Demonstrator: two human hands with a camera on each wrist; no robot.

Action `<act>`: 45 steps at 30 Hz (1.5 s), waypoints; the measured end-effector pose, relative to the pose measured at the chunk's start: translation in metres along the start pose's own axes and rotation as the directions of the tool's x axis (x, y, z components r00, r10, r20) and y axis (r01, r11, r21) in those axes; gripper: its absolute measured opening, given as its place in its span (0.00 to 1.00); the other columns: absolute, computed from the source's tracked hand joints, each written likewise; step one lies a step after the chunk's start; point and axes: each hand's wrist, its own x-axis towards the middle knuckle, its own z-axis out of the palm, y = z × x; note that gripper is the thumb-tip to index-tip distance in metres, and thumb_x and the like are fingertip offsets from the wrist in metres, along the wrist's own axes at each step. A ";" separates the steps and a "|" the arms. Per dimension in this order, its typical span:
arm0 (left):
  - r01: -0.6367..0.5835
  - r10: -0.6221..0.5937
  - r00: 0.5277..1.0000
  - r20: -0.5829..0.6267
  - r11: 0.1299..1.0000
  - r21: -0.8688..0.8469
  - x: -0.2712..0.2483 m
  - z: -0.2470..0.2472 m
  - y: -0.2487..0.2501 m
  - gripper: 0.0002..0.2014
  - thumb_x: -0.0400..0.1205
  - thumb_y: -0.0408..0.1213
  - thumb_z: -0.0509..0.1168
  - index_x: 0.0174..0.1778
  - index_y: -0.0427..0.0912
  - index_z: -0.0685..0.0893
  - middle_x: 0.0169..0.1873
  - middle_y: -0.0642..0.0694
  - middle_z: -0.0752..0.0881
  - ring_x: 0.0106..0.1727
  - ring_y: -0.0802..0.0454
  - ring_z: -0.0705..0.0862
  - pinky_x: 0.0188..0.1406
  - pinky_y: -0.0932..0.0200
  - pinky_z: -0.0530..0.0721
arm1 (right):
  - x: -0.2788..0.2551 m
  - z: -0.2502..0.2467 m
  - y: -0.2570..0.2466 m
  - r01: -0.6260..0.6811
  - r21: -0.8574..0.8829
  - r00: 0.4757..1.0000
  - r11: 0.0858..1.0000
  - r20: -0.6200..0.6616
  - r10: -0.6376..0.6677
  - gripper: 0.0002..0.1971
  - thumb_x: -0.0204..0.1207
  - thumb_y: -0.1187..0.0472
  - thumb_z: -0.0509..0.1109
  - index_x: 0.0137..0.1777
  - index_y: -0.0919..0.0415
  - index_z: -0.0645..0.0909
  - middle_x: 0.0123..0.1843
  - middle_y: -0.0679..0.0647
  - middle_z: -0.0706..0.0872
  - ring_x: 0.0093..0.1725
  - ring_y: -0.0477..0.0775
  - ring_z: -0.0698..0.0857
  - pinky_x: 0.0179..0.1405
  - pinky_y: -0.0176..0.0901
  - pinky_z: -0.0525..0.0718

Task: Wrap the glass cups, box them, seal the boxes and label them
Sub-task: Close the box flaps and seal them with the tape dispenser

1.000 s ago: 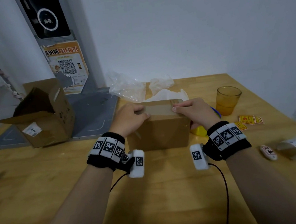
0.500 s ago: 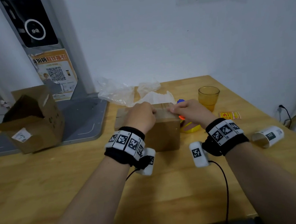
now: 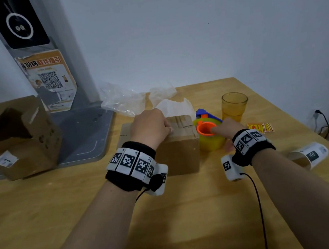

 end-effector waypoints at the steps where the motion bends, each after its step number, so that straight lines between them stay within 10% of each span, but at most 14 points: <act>1: -0.009 0.009 1.000 0.008 1.000 0.004 -0.001 -0.001 -0.001 0.06 0.82 0.48 0.74 0.48 0.54 0.96 0.48 0.52 0.94 0.51 0.50 0.90 0.50 0.56 0.87 | 0.003 0.001 0.001 -0.010 0.043 1.000 0.999 0.016 0.010 0.18 0.82 0.49 0.73 0.54 0.64 0.76 0.40 0.60 0.81 0.47 0.67 0.91 0.48 0.59 0.90; 3: -0.024 0.024 0.999 0.045 1.000 0.002 -0.005 -0.003 -0.002 0.09 0.82 0.52 0.74 0.51 0.54 0.96 0.51 0.54 0.94 0.53 0.52 0.89 0.51 0.57 0.85 | 0.005 0.001 0.003 -0.050 0.138 0.998 0.989 0.048 0.043 0.21 0.81 0.51 0.76 0.61 0.66 0.75 0.45 0.62 0.83 0.50 0.72 0.93 0.53 0.66 0.92; 7: -0.061 0.061 0.989 0.134 0.998 -0.005 -0.013 -0.011 -0.004 0.26 0.76 0.64 0.75 0.64 0.52 0.92 0.64 0.55 0.90 0.64 0.54 0.86 0.57 0.59 0.80 | -0.002 -0.004 0.004 -0.093 0.208 0.993 0.974 0.089 0.076 0.17 0.82 0.56 0.76 0.58 0.65 0.73 0.49 0.65 0.83 0.41 0.73 0.92 0.33 0.58 0.92; 11: -0.096 0.090 0.972 0.218 0.995 0.018 -0.016 -0.017 -0.013 0.35 0.72 0.59 0.80 0.75 0.53 0.85 0.72 0.56 0.85 0.71 0.53 0.82 0.60 0.61 0.75 | -0.004 -0.018 0.004 0.002 0.284 1.000 0.959 0.004 -0.004 0.12 0.80 0.58 0.74 0.53 0.67 0.79 0.49 0.64 0.86 0.47 0.74 0.92 0.41 0.58 0.94; 17: -0.054 0.053 0.988 0.144 0.999 0.003 -0.017 -0.010 -0.009 0.32 0.73 0.57 0.80 0.73 0.53 0.86 0.69 0.55 0.88 0.67 0.51 0.85 0.65 0.53 0.82 | -0.027 -0.059 -0.031 0.189 0.545 0.969 0.817 -0.240 -0.063 0.32 0.81 0.62 0.70 0.80 0.63 0.58 0.62 0.60 0.78 0.55 0.70 0.88 0.22 0.54 0.90; 22: -0.039 0.035 0.994 0.100 0.999 0.038 -0.014 -0.005 -0.004 0.21 0.73 0.61 0.78 0.56 0.53 0.91 0.58 0.51 0.92 0.57 0.49 0.89 0.56 0.52 0.87 | -0.052 -0.096 -0.057 0.405 0.325 0.871 0.855 -0.422 -0.252 0.21 0.80 0.55 0.73 0.67 0.59 0.70 0.49 0.53 0.80 0.53 0.62 0.85 0.47 0.60 0.90; 27: -0.018 0.020 0.999 0.049 0.999 -0.049 -0.017 -0.006 -0.006 0.32 0.73 0.64 0.77 0.71 0.54 0.87 0.65 0.53 0.90 0.64 0.49 0.87 0.50 0.58 0.78 | -0.067 -0.096 -0.070 0.478 0.291 0.854 0.829 -0.377 -0.359 0.17 0.80 0.56 0.74 0.64 0.58 0.74 0.49 0.54 0.83 0.44 0.55 0.85 0.34 0.48 0.84; 31: 0.018 -0.001 0.996 0.084 0.979 -0.201 -0.013 -0.007 -0.016 0.25 0.77 0.55 0.78 0.69 0.50 0.89 0.63 0.52 0.90 0.64 0.51 0.87 0.57 0.57 0.81 | -0.075 -0.077 -0.088 0.460 0.475 0.886 0.750 -0.304 -0.350 0.17 0.79 0.58 0.74 0.64 0.58 0.77 0.54 0.57 0.86 0.50 0.61 0.89 0.42 0.65 0.93; 36: 0.148 -0.107 0.989 0.106 0.807 -0.571 -0.001 -0.009 -0.043 0.19 0.83 0.32 0.69 0.71 0.44 0.84 0.59 0.47 0.91 0.62 0.49 0.87 0.69 0.50 0.84 | -0.075 -0.038 -0.109 0.400 0.654 0.910 0.642 -0.197 -0.365 0.17 0.80 0.59 0.73 0.67 0.54 0.79 0.60 0.58 0.89 0.56 0.63 0.91 0.43 0.68 0.94; 40: 0.273 -0.215 0.959 0.183 0.543 -0.794 0.009 -0.023 -0.062 0.25 0.84 0.34 0.72 0.73 0.44 0.70 0.58 0.39 0.90 0.57 0.43 0.90 0.59 0.44 0.88 | -0.067 -0.012 -0.115 0.453 0.602 0.885 0.658 -0.211 -0.416 0.14 0.82 0.56 0.75 0.64 0.55 0.79 0.57 0.55 0.89 0.56 0.58 0.89 0.53 0.57 0.90; 45: 0.278 -0.143 0.960 0.239 0.539 -0.795 0.029 -0.054 -0.079 0.34 0.83 0.33 0.75 0.78 0.52 0.62 0.56 0.37 0.91 0.53 0.37 0.93 0.54 0.40 0.92 | -0.063 -0.006 -0.116 0.512 0.542 0.853 0.666 -0.229 -0.469 0.15 0.83 0.52 0.74 0.65 0.54 0.78 0.53 0.51 0.88 0.51 0.51 0.87 0.42 0.43 0.82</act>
